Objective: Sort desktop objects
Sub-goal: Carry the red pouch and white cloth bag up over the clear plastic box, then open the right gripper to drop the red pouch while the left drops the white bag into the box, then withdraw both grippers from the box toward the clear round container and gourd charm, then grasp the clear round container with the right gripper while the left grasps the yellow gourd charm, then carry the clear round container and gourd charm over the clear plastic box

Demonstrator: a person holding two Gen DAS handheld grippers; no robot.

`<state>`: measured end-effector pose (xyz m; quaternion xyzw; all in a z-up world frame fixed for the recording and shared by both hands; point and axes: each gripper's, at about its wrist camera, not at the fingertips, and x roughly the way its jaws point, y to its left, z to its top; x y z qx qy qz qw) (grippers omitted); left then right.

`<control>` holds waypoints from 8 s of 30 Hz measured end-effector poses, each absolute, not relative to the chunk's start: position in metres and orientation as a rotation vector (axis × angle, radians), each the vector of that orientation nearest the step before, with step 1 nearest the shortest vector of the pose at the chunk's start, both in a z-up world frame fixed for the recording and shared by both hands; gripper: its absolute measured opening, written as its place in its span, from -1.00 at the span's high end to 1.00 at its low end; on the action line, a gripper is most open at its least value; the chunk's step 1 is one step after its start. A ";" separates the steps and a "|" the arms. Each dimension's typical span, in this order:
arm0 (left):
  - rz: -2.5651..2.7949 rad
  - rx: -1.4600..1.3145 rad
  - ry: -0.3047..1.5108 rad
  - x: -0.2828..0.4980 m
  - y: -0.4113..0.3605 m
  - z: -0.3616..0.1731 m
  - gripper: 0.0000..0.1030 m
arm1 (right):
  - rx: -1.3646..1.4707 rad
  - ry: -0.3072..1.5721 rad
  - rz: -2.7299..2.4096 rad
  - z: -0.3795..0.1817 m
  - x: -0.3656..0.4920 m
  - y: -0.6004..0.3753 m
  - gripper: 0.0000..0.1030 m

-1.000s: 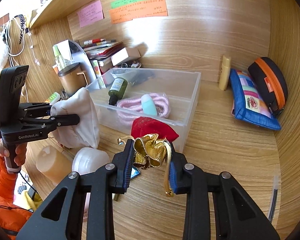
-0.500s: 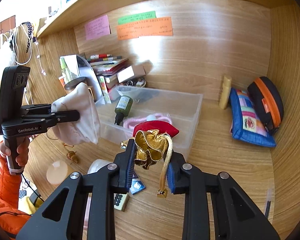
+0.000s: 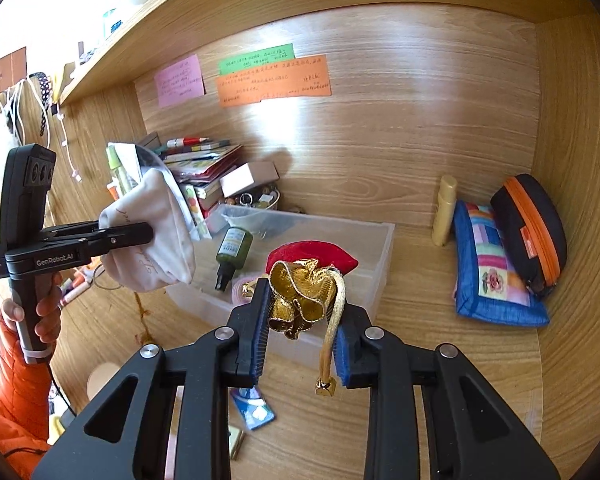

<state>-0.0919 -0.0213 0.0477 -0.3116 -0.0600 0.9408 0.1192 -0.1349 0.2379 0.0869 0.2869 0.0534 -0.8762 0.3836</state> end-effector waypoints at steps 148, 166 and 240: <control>2.603 -1.395 0.123 -0.075 -0.053 -0.061 -0.80 | 1.024 0.497 -1.990 -0.007 -0.102 0.131 -0.37; 2.544 -1.355 0.188 -0.080 -0.042 -0.059 -0.37 | 1.058 0.482 -1.958 -0.016 -0.113 0.129 0.34; 2.745 -0.974 -0.011 -0.081 -0.041 0.046 0.69 | 0.743 0.297 -2.060 0.086 -0.135 0.154 0.48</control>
